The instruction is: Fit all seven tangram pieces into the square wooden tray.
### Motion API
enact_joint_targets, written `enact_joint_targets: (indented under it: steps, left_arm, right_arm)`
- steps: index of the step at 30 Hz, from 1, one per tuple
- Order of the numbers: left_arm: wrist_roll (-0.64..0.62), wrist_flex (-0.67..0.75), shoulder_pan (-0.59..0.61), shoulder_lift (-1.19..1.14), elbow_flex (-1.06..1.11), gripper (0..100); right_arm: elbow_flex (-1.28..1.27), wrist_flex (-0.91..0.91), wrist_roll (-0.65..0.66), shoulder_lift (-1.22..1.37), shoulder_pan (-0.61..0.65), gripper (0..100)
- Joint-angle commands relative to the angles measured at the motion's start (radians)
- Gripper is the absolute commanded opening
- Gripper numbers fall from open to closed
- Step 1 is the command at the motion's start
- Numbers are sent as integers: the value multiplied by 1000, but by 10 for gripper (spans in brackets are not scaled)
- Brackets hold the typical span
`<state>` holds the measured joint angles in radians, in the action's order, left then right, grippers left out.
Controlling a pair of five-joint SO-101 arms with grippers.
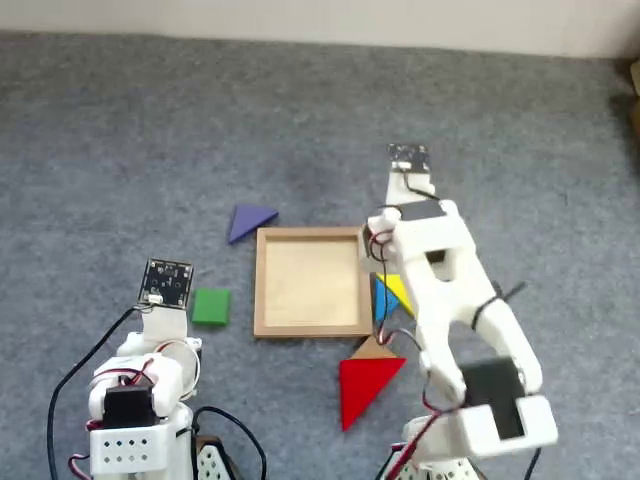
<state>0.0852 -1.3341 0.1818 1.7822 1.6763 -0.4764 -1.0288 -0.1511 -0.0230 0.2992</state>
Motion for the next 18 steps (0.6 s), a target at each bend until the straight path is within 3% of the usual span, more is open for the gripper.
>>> enact_joint_targets:
  steps: [1, 18]
  left_arm:
    - [2, -6, 19, 35, 21, 13]
    - [2, -6, 19, 35, 21, 13]
  right_arm:
    - [97, 15, -11, 53, 12, 389]
    - [188, 21, -9, 240, -8, 389]
